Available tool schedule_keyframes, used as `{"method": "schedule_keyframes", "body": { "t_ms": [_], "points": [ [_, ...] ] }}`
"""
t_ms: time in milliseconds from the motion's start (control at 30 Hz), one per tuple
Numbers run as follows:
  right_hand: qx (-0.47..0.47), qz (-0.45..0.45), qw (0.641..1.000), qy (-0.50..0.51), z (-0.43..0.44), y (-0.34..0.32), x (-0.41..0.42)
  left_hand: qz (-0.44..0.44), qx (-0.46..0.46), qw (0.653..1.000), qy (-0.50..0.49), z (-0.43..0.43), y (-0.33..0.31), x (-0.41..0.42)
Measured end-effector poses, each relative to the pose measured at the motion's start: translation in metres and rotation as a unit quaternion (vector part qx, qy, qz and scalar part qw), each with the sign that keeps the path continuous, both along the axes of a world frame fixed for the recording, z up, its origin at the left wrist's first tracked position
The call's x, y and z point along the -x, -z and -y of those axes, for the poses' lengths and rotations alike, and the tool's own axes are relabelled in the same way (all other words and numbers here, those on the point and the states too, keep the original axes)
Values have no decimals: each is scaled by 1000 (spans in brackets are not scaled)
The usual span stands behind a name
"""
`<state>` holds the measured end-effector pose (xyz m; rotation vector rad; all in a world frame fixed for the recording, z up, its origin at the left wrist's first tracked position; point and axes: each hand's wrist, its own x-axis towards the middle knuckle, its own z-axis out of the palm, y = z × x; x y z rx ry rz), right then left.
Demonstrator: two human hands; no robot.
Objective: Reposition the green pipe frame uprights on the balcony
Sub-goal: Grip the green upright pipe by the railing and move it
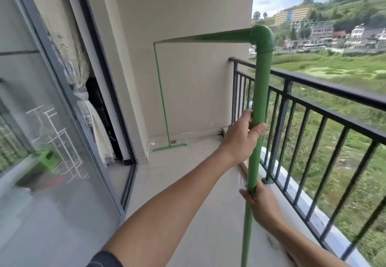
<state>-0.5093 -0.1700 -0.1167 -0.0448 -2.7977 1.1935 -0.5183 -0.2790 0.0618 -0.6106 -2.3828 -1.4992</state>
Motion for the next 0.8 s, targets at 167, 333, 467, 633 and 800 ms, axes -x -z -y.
{"method": "schedule_keyframes", "body": {
  "t_ms": [167, 333, 467, 633, 800],
  "points": [
    [1, 10, 1000, -7, 17, 2, 60, 7, 7, 1000, -18, 15, 2, 58],
    [3, 9, 1000, 15, 35, 1, 102, 2, 5, 999, 44, 34, 3, 113],
    [33, 14, 997, 61, 31, 3, 115, 2, 48, 991, 127, 28, 1, 149],
    [2, 60, 992, 107, 9, 11, 125, -53, 59, 981, 177, -3, 10, 172],
    [-5, 59, 988, 142, -9, 10, 129, -59, 27, 973, 223, -32, 14, 192]
  ]
}}
